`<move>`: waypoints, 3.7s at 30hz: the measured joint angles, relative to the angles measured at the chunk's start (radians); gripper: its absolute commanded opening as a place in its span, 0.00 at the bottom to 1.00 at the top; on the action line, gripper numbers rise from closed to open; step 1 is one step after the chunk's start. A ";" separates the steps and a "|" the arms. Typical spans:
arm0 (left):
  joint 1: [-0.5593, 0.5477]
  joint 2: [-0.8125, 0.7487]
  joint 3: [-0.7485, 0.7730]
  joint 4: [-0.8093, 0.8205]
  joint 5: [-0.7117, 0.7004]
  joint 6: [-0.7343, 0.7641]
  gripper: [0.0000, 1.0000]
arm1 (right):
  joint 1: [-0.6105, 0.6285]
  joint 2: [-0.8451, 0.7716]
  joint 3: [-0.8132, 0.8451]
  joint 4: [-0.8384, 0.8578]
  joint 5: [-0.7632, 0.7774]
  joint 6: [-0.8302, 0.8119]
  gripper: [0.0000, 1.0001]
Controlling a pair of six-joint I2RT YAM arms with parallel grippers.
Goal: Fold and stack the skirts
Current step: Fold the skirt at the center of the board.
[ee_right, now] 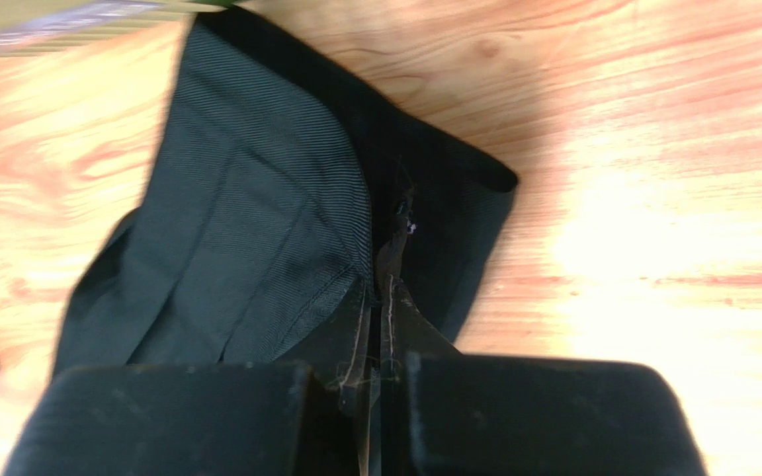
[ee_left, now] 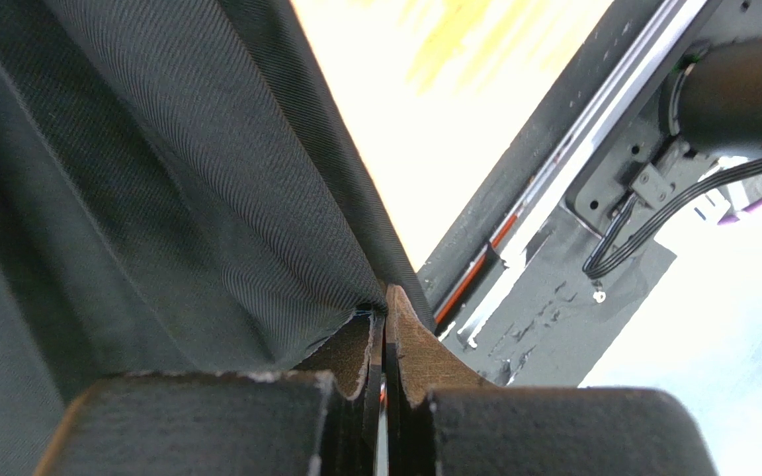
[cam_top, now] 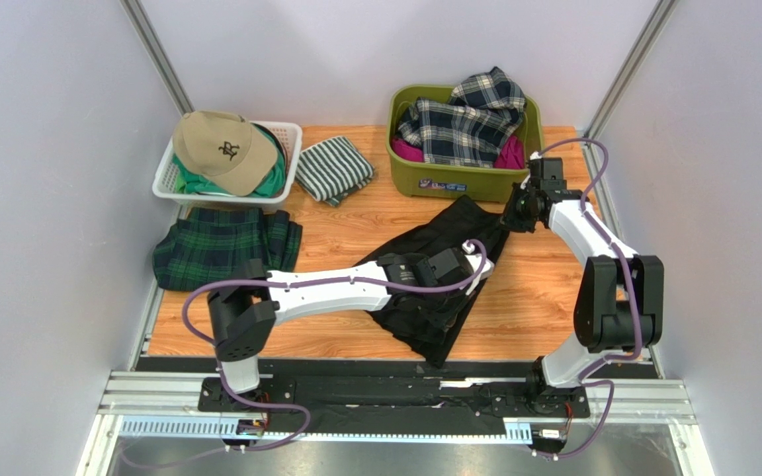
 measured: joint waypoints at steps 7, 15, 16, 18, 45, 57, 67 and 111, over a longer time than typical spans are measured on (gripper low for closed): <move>-0.010 0.100 0.030 -0.026 0.050 0.001 0.01 | -0.001 0.102 0.022 -0.014 0.082 -0.005 0.04; -0.014 0.147 0.038 -0.027 0.122 0.011 0.44 | -0.025 0.124 0.026 -0.038 0.153 0.009 0.40; -0.018 0.147 0.039 -0.024 0.137 0.008 0.50 | -0.030 0.124 0.027 -0.038 0.159 0.011 0.44; -0.026 0.147 0.039 -0.024 0.156 0.006 0.53 | -0.040 0.124 0.033 -0.039 0.169 0.012 0.53; 0.052 0.163 -0.083 0.136 0.271 -0.016 0.94 | 0.004 0.171 -0.067 0.084 -0.250 0.087 0.58; 0.170 -0.139 -0.481 0.243 0.209 -0.153 0.96 | 0.121 -0.039 -0.310 0.101 -0.095 0.274 0.62; 0.337 -0.408 -0.615 0.000 0.039 -0.183 0.96 | 0.397 -0.278 -0.419 -0.024 0.021 0.357 0.63; 0.615 -0.519 -0.748 -0.008 -0.007 -0.266 0.00 | 0.179 -0.176 -0.428 -0.032 0.001 0.196 0.10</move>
